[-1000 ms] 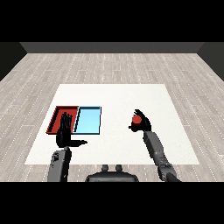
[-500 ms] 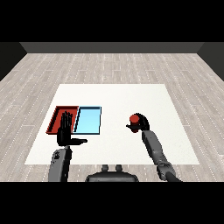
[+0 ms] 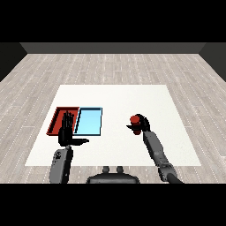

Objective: Pick the red can and put it in the red box

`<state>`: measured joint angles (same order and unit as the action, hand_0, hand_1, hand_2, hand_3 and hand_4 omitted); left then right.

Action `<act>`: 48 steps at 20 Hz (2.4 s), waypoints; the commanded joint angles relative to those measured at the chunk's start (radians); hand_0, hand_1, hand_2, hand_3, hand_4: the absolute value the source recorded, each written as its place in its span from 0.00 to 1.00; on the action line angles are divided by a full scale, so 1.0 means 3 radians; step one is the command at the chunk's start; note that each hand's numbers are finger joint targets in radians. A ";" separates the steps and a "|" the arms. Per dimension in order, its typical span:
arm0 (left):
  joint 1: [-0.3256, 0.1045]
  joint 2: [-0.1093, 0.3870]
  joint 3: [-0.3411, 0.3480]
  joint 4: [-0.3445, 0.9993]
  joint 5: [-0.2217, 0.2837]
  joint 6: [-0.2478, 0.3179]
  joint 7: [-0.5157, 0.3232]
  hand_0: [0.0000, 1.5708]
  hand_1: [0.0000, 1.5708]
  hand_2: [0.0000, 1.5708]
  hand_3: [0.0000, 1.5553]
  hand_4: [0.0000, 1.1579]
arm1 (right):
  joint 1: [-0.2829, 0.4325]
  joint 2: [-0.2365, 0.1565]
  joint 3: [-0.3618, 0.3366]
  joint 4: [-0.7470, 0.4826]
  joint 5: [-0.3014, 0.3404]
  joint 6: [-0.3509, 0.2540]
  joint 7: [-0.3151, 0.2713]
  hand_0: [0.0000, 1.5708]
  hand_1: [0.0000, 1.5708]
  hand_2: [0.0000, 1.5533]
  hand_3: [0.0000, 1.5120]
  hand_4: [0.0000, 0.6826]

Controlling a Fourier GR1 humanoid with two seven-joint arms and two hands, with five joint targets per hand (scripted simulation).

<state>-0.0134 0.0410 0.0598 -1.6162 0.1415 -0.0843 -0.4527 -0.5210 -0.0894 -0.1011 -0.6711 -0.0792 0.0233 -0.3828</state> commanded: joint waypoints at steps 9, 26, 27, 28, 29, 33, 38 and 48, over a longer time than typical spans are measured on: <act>-0.0096 -0.0030 -0.0058 0.0057 -0.0050 0.0005 0.0007 0.00 0.00 0.00 0.00 0.00 | 0.0294 -0.0050 0.0066 -0.1322 -0.0094 -0.0128 0.0394 0.98 0.98 0.94 0.91 0.85; -0.0120 -0.0135 -0.0752 -0.0412 -0.0372 0.0251 0.0751 0.00 0.00 0.00 0.00 0.00 | 0.0674 0.0279 0.0556 -0.2837 -0.0011 -0.0563 0.0575 0.92 0.92 0.91 0.92 0.93; -0.0129 -0.0136 -0.0765 -0.0406 -0.0373 0.0268 0.0755 0.00 0.00 0.00 0.00 0.00 | 0.0575 0.0283 0.0817 -0.2749 -0.0020 -0.0837 0.0557 0.92 0.92 0.91 0.92 0.93; -0.0287 -0.0136 -0.0816 -0.0375 -0.0326 0.0377 0.0917 0.00 0.00 0.00 0.00 0.00 | 0.0485 0.0286 0.1131 -0.2579 -0.0018 -0.1149 0.0428 0.92 0.92 0.91 0.92 0.93; -0.0225 -0.0136 -0.0786 -0.0389 -0.0356 0.0316 0.0886 0.00 0.00 0.00 0.00 0.00 | 0.0444 0.0288 0.0845 -0.2665 -0.0002 -0.0971 0.0593 0.92 0.92 0.91 0.92 0.93; -0.0367 -0.0136 -0.1200 -0.0312 -0.0550 0.0675 0.0967 0.00 0.00 0.00 0.00 0.00 | 0.0671 0.0294 0.1092 -0.2830 -0.0078 -0.1052 0.0459 0.92 0.92 0.91 0.91 0.93; -0.0656 -0.0137 -0.1202 0.0211 -0.0443 0.0767 0.0886 0.00 0.00 0.00 0.00 0.00 | 0.0694 0.0297 0.1440 -0.2793 -0.0107 -0.1375 0.0248 0.91 0.91 0.92 0.92 0.93; -0.0685 -0.0137 -0.1462 0.0561 -0.0213 0.0981 0.0766 0.00 0.00 0.00 0.00 0.00 | 0.0303 0.0297 0.1447 -0.2712 -0.0111 -0.1366 0.0365 0.92 0.92 0.93 0.92 0.95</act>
<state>-0.2050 0.0002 -0.3389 -1.4911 0.0461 0.1694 -0.2041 -0.3826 -0.0020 0.3170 -1.5337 -0.1032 -0.3711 -0.2519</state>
